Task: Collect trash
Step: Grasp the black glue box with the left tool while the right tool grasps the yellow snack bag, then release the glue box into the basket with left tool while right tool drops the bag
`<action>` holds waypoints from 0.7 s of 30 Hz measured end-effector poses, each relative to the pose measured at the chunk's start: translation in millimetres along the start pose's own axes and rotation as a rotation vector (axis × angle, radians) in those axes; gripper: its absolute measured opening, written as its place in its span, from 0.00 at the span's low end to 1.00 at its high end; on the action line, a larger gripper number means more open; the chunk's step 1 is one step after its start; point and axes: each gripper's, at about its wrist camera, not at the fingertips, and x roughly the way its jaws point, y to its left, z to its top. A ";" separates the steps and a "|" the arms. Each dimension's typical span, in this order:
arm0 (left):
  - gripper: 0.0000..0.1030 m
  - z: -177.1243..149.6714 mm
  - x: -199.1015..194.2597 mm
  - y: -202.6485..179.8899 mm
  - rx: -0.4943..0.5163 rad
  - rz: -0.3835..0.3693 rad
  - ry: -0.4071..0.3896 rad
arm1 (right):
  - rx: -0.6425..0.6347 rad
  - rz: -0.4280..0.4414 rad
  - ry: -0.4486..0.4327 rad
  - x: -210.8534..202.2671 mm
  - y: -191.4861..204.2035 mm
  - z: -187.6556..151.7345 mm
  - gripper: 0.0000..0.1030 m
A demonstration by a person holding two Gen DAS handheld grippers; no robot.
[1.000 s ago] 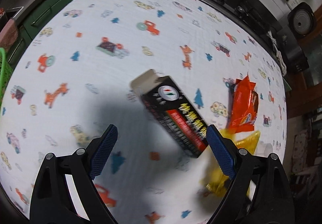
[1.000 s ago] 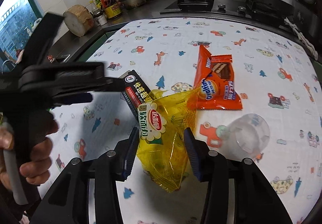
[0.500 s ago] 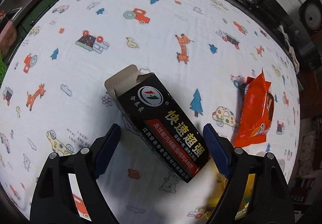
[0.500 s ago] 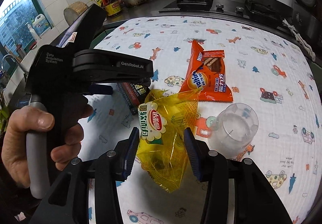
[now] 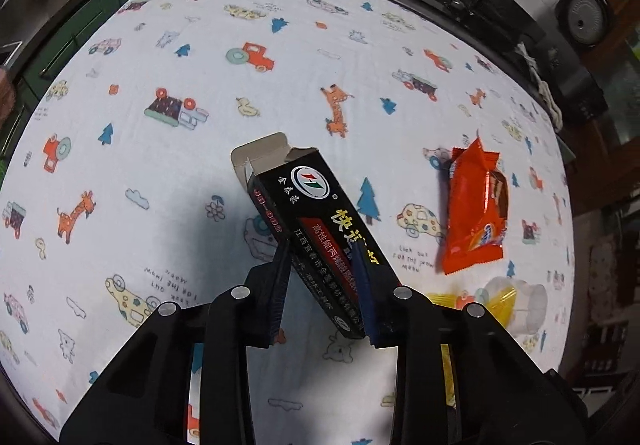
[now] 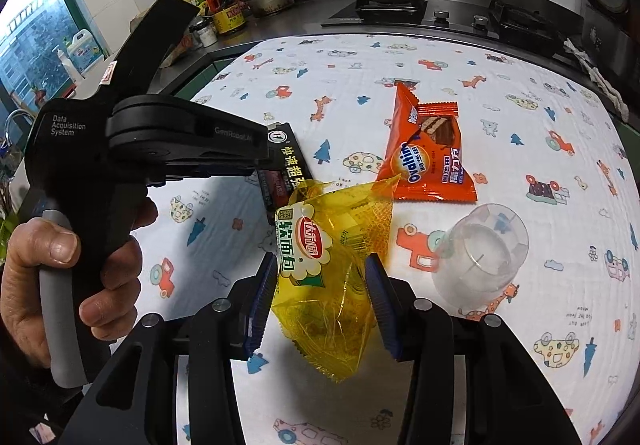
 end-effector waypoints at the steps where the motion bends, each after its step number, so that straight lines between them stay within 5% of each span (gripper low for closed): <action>1: 0.51 1.2 -0.6 -0.9 -0.005 -0.001 0.002 | -0.001 -0.001 -0.001 0.2 -0.5 0.7 0.43; 2: 0.70 1.3 -0.9 -1.9 -0.015 -0.002 -0.002 | -0.001 0.000 -0.002 0.1 -1.4 1.2 0.43; 5: 0.78 4.3 -2.0 -7.2 -0.014 0.015 -0.021 | 0.004 -0.001 -0.003 0.4 -5.4 1.5 0.43; 12: 0.76 5.0 23.4 -8.0 -0.048 0.052 0.052 | 0.013 0.007 0.001 0.6 -11.6 -1.7 0.43; 15: 0.60 2.7 25.0 -8.5 -0.036 0.062 0.041 | 0.014 0.006 0.001 -0.9 -10.2 -3.1 0.43; 21: 0.52 -5.7 7.3 6.4 -0.018 -0.006 0.027 | 0.006 0.010 -0.009 -5.9 2.4 -4.5 0.43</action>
